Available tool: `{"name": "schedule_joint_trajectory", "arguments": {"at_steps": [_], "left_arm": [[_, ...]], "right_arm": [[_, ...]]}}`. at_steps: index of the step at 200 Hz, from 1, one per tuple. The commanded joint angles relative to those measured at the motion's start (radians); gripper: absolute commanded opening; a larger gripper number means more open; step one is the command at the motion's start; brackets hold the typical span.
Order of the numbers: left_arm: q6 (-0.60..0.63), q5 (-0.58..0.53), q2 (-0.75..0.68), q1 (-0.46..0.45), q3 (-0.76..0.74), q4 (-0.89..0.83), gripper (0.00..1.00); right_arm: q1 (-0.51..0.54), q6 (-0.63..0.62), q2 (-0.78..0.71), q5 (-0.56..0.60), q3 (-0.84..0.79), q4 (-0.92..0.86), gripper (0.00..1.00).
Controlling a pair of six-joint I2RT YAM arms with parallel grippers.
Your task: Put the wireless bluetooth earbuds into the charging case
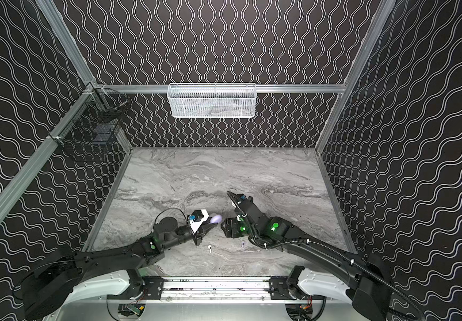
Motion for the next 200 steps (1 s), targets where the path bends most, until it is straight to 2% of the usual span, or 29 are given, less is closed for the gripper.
{"name": "schedule_joint_trajectory", "arguments": {"at_steps": [1, 87, 200], "left_arm": [[0.016, -0.006, 0.005, -0.005, 0.003, 0.019, 0.0], [0.028, 0.016, 0.012, -0.021, 0.008, 0.021, 0.0], [0.042, 0.029, 0.018, -0.048, 0.018, 0.012, 0.0]], "right_arm": [[0.001, 0.006, 0.016, 0.01, 0.019, 0.028, 0.71], [0.0, -0.018, 0.043, 0.028, 0.053, 0.02, 0.71], [-0.023, -0.023, -0.01, 0.052, 0.063, 0.007, 0.72]]}}
